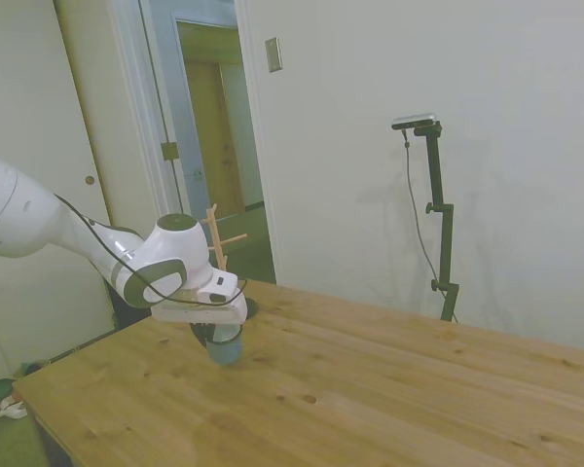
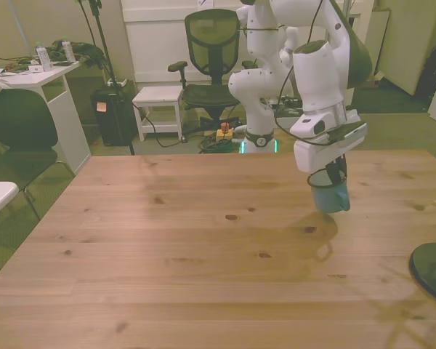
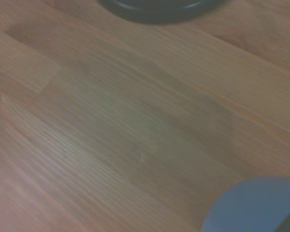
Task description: Unload the mug
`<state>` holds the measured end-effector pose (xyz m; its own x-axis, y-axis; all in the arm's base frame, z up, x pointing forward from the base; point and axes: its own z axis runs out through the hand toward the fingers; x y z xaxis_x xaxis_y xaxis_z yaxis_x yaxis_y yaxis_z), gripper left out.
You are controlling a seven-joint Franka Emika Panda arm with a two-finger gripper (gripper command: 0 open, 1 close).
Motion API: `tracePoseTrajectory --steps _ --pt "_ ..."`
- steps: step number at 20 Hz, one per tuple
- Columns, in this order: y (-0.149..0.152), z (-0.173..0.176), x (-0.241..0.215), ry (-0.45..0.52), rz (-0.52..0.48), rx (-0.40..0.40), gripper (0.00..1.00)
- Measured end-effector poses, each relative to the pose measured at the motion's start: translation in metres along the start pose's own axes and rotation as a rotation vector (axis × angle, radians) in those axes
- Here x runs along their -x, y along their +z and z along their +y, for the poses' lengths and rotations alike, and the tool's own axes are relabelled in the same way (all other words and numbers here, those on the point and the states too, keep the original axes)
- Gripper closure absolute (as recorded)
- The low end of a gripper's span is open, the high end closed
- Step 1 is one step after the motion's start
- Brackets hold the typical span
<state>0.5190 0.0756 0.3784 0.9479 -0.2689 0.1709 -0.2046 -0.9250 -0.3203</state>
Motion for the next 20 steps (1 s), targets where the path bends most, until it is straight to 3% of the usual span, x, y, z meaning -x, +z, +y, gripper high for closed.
tracePoseTrajectory --steps 4,13,14,20 --pt "0.016 0.011 -0.007 0.044 -0.028 0.021 1.00" --pt "0.016 0.025 -0.018 0.094 -0.027 0.030 1.00" --pt "0.017 0.026 -0.019 0.096 -0.026 0.034 0.00" --pt "0.017 0.028 -0.024 0.094 -0.020 0.062 0.00"
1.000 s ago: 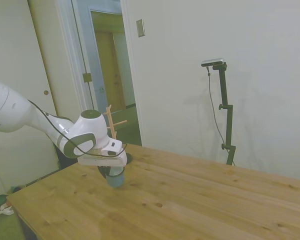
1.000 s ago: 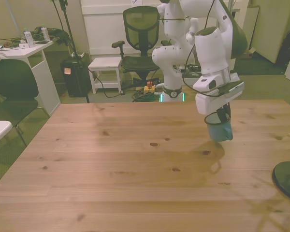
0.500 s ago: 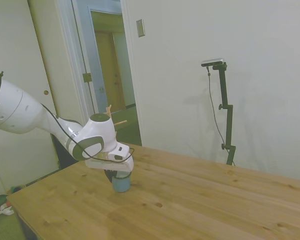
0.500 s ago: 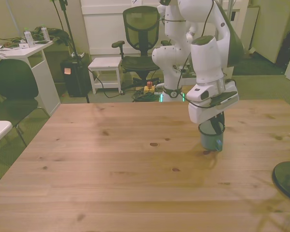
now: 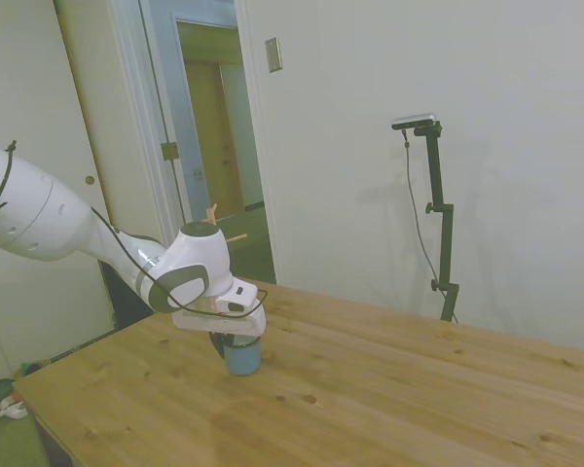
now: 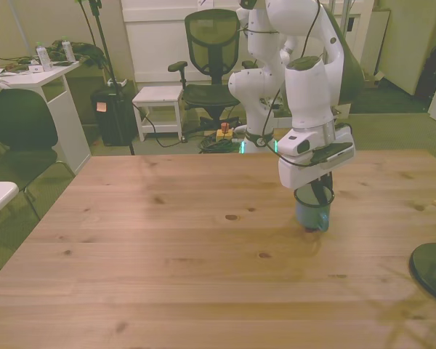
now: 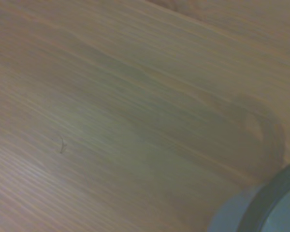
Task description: Unload the mug
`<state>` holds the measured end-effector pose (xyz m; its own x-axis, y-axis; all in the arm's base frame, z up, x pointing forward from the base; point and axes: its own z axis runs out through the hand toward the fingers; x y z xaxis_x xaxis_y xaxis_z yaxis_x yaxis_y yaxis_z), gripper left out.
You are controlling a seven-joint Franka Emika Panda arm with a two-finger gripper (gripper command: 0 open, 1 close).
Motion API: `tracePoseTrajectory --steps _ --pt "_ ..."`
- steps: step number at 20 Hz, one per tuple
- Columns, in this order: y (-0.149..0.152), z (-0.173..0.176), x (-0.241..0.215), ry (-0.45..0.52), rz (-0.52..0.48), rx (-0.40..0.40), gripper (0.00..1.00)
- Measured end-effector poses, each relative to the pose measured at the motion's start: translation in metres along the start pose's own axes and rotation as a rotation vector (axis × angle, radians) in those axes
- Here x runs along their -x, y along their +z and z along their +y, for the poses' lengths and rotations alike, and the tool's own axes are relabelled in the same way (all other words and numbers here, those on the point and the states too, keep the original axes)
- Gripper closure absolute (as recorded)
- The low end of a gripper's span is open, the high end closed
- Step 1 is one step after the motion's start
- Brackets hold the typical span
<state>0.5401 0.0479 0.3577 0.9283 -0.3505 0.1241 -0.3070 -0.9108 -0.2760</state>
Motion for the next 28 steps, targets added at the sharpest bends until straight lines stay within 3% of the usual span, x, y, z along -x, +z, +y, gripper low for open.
tracePoseTrajectory --steps 28 --pt "-0.006 -0.021 0.001 -0.024 0.062 -0.029 0.00"
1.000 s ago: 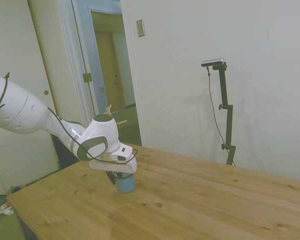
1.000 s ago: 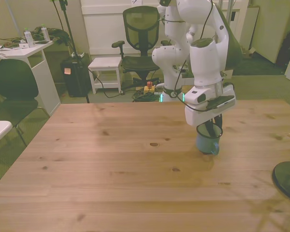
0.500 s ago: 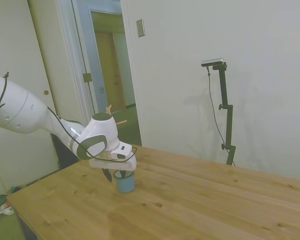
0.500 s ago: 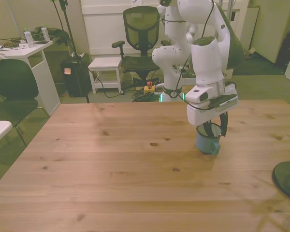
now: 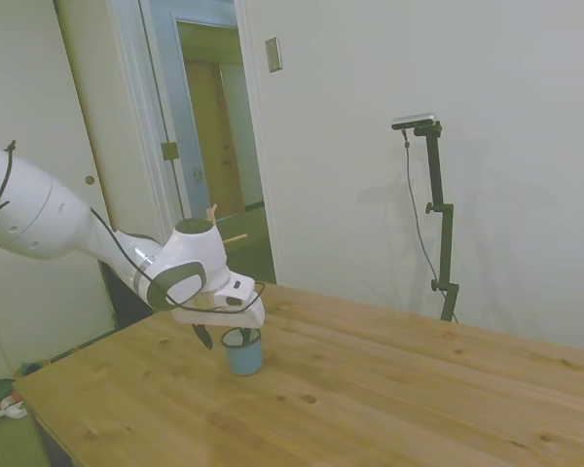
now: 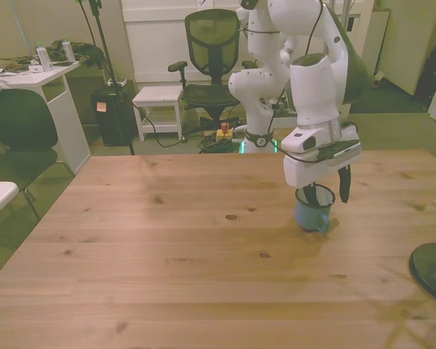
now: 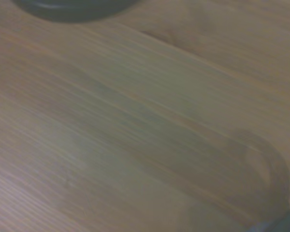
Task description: Unload the mug
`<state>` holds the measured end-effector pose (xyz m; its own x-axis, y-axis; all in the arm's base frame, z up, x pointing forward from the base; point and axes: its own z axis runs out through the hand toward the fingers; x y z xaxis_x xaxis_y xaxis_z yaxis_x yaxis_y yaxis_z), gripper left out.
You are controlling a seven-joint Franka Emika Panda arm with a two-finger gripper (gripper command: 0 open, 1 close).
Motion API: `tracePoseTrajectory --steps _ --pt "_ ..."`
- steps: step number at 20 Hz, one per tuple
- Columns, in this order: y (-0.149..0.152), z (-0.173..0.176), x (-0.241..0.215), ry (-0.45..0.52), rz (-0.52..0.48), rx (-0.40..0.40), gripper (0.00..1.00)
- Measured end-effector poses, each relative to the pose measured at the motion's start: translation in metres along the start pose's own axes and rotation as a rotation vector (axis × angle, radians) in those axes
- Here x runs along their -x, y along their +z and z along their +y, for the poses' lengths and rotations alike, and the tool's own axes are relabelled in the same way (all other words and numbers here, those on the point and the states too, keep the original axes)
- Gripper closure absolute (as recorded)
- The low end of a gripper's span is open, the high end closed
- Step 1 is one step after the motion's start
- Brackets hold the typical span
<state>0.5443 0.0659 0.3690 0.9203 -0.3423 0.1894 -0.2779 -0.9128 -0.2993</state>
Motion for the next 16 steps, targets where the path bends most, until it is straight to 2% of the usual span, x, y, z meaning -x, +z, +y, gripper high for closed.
tracePoseTrajectory --steps 8,16 --pt "-0.022 -0.004 0.015 -0.030 0.062 -0.048 0.00" --pt "-0.054 -0.008 0.037 -0.082 0.228 -0.112 0.00"
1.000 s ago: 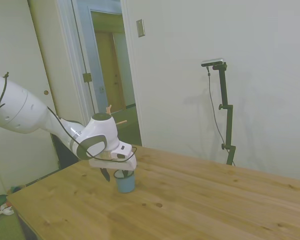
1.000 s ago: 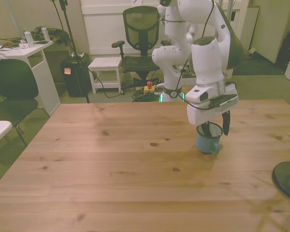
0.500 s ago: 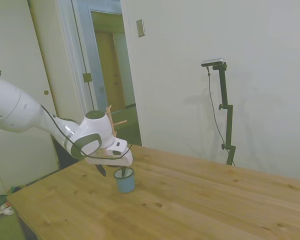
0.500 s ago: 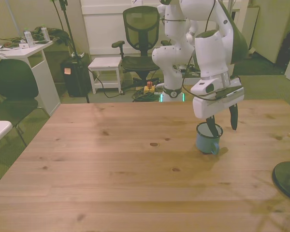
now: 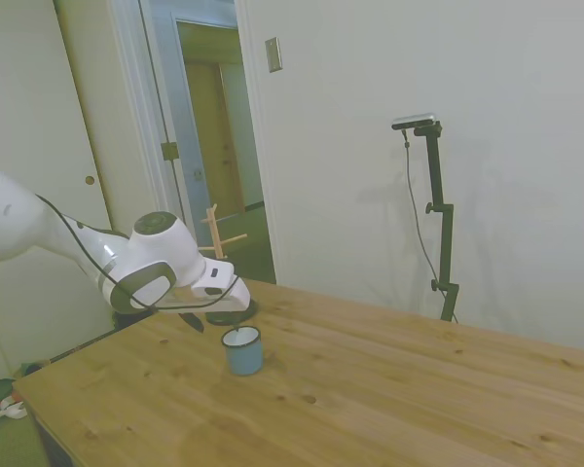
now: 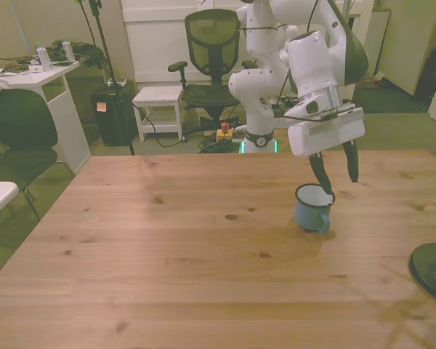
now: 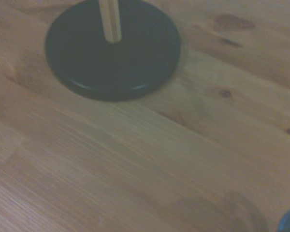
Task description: Unload the mug
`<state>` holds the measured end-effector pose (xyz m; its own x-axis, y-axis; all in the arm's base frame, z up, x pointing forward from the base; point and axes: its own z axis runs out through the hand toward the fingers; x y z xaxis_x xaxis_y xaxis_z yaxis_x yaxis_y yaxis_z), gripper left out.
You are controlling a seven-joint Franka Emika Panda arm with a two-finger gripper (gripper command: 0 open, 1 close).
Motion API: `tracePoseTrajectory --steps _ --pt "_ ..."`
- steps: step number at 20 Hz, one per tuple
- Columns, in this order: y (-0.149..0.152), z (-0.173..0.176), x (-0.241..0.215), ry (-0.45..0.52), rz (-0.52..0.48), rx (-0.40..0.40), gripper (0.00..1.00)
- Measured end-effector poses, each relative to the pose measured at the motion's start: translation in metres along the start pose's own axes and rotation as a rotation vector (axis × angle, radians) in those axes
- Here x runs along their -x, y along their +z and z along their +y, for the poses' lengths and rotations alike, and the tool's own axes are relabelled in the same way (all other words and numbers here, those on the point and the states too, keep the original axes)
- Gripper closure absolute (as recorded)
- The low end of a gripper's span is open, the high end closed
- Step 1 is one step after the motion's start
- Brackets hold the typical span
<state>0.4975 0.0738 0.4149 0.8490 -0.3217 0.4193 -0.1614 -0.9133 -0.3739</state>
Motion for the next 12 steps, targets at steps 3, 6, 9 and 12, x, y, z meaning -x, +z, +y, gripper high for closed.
tracePoseTrajectory --steps 3,6,9,12 --pt "-0.012 -0.015 0.008 -0.035 0.036 -0.045 0.00" --pt "-0.020 -0.036 0.025 -0.090 0.041 -0.088 0.00" --pt "-0.023 -0.046 0.049 -0.123 0.021 -0.098 0.00" --pt "-0.031 -0.037 0.055 -0.103 0.026 -0.086 0.00"
